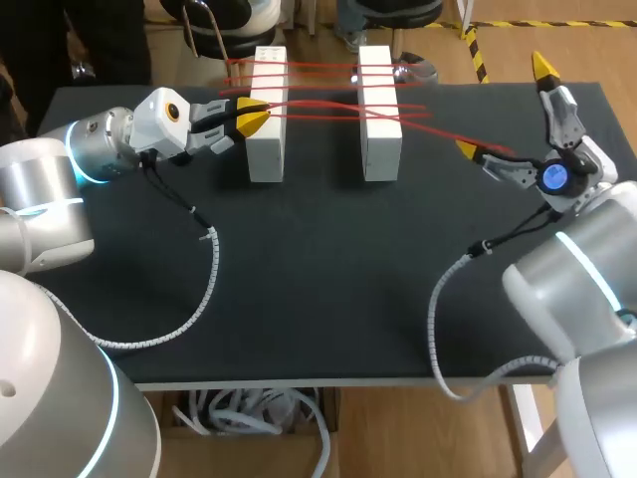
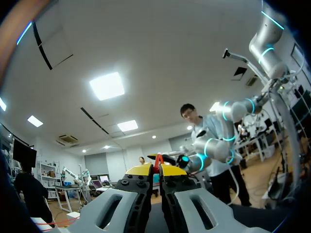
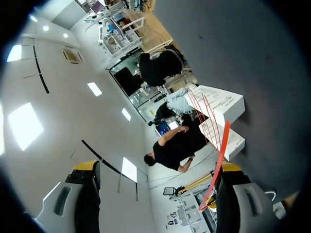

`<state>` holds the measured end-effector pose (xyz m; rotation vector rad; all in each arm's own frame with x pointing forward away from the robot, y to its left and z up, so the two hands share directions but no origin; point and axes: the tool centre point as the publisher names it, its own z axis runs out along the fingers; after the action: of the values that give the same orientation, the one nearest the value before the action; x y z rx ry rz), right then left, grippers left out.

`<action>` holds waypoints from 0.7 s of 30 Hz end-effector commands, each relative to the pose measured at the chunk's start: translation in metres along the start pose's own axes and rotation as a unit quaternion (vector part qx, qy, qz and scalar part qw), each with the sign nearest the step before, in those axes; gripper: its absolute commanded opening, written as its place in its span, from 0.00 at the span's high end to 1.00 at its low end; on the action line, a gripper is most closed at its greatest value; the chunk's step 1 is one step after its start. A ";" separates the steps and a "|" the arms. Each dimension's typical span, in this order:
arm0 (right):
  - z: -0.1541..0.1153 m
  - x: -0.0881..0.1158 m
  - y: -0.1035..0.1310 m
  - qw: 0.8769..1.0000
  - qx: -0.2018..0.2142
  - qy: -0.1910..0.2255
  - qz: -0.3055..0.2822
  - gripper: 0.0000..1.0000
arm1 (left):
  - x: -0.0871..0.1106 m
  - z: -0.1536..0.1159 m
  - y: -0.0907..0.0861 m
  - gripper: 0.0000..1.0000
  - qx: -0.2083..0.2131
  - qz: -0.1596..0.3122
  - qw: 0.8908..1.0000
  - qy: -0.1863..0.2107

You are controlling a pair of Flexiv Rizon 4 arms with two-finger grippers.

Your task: Grab the tape and strap the tape.

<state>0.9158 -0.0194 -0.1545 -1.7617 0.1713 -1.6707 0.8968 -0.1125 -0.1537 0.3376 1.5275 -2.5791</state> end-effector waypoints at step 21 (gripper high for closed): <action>0.006 -0.001 -0.015 0.940 -0.336 0.061 -0.012 0.00 | 0.000 0.000 0.000 1.00 0.000 0.000 1.000 0.000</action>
<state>0.9139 -0.0111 -0.1463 -1.8476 0.3670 -1.8280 0.8969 -0.1124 -0.1537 0.3375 1.5275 -2.5790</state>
